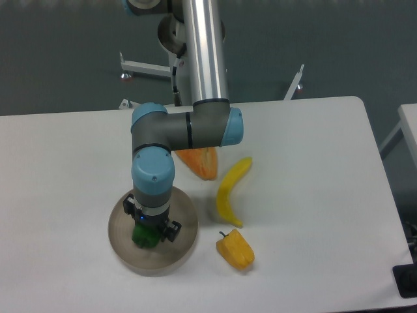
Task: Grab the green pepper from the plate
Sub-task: 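Lift the green pepper off the plate and carry it up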
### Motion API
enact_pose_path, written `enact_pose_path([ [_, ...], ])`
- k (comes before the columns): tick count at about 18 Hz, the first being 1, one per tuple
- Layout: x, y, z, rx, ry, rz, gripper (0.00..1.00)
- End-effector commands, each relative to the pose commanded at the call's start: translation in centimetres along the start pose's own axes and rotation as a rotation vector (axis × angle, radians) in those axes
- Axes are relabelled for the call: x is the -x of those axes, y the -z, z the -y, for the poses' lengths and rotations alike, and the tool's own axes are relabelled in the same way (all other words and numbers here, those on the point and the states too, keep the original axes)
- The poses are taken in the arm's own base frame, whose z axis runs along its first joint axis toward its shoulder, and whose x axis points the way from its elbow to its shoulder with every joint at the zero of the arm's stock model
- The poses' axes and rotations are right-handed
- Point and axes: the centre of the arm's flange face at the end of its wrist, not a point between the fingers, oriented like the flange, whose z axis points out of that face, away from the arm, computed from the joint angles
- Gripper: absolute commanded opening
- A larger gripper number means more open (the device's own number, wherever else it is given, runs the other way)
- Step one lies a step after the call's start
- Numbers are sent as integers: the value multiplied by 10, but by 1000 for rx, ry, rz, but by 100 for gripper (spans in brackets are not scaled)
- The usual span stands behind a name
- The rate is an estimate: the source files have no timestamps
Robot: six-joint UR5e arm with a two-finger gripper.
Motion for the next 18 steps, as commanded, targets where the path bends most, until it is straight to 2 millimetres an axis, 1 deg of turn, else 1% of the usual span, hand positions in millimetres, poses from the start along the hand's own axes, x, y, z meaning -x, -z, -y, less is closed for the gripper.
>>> enact_pose_path([
  [2, 8, 25, -5, -28, 9, 16, 16],
  [4, 29, 61, -20, -57, 39, 46, 16],
  [5, 42, 76, -28, -65, 58, 55, 16],
  [6, 50, 91, -35, -72, 65, 53, 16],
  [9, 91, 128, -73, -87, 79, 36, 17],
  [10, 101, 143, -83, -93, 48, 62, 20],
  [11, 110, 154, -95, -86, -6, 86, 21],
  [13, 131, 178, -121, -77, -62, 129, 18],
  [14, 138, 185, -131, -78, -57, 136, 14],
  [15, 146, 187, -141, -70, -42, 135, 11],
  [16, 158, 189, -159, -38, -38, 139, 10],
  [18, 170, 180, -177, 61, -115, 148, 10],
])
